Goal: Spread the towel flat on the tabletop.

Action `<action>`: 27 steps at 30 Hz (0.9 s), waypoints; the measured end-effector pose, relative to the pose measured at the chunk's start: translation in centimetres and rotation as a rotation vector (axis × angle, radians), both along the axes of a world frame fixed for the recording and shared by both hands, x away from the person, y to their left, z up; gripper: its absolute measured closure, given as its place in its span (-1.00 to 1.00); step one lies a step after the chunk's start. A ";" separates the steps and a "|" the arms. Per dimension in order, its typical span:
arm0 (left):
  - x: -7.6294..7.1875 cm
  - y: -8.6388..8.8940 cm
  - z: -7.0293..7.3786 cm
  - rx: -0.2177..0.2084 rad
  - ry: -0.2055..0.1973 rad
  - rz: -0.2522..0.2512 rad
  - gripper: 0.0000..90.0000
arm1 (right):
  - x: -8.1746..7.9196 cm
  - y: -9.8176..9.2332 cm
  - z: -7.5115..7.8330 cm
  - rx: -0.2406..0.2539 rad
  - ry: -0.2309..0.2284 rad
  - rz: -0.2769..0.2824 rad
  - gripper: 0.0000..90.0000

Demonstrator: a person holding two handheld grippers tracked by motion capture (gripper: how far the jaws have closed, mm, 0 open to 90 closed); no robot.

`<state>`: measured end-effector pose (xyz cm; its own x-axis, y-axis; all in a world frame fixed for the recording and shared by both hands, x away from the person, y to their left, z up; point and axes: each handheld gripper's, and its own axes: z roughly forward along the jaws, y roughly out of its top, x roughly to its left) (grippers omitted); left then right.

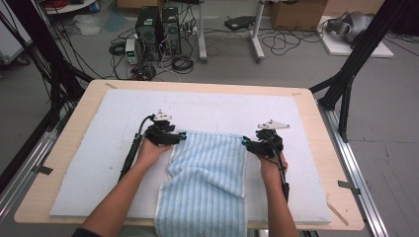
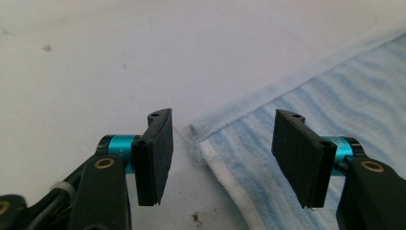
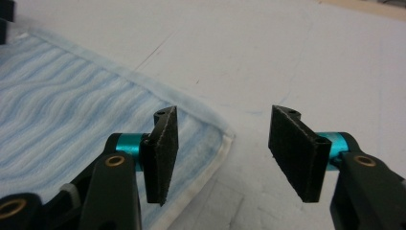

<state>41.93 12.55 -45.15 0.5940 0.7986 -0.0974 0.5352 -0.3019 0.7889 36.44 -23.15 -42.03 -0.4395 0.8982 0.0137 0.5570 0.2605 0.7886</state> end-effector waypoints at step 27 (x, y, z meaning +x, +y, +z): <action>0.6 0.9 0.3 -0.014 -0.032 0.091 0.83 | 2.9 2.2 -2.1 -0.062 0.111 0.039 0.90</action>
